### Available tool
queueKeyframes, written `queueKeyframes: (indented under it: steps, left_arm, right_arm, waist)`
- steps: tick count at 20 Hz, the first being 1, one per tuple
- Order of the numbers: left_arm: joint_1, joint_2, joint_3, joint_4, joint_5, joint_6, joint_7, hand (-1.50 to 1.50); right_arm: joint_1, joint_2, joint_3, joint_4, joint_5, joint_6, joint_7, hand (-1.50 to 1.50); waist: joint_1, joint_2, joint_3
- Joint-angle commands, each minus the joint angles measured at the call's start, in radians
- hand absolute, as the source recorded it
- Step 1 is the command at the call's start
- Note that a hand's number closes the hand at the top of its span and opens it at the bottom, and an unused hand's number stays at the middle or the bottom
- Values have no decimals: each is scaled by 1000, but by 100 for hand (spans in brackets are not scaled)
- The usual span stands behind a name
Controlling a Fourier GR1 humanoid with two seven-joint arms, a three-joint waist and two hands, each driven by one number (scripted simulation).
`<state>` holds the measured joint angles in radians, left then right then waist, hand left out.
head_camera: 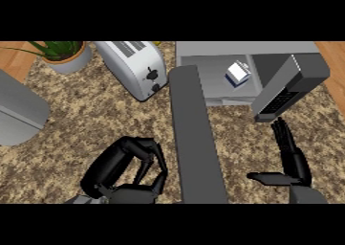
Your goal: Pick up the milk, place it into the microwave and close the microwave
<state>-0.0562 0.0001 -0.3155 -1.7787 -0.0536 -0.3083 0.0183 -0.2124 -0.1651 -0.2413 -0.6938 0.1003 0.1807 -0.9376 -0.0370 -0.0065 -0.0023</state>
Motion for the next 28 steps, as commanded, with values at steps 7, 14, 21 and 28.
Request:
queueKeyframes:
  steps: [7,14,21,28]
  left_arm:
    - [-205,0,-205,486,-120,193,-189,150]
    - [-335,0,-364,760,7,494,-378,150]
    - [-425,0,-515,850,220,663,-460,150]
    - [-523,0,-594,902,375,697,-463,150]
  right_arm:
    - [284,-62,45,-387,-50,103,39,-150]
    - [334,-117,67,-565,-144,235,94,-150]
    - [404,-121,95,-759,-254,286,190,-150]
    - [401,-166,105,-933,-338,308,314,-150]
  waist:
    - [-13,8,-1]
    - [-37,15,-1]
    - [-77,21,-3]
    - [-119,27,-5]
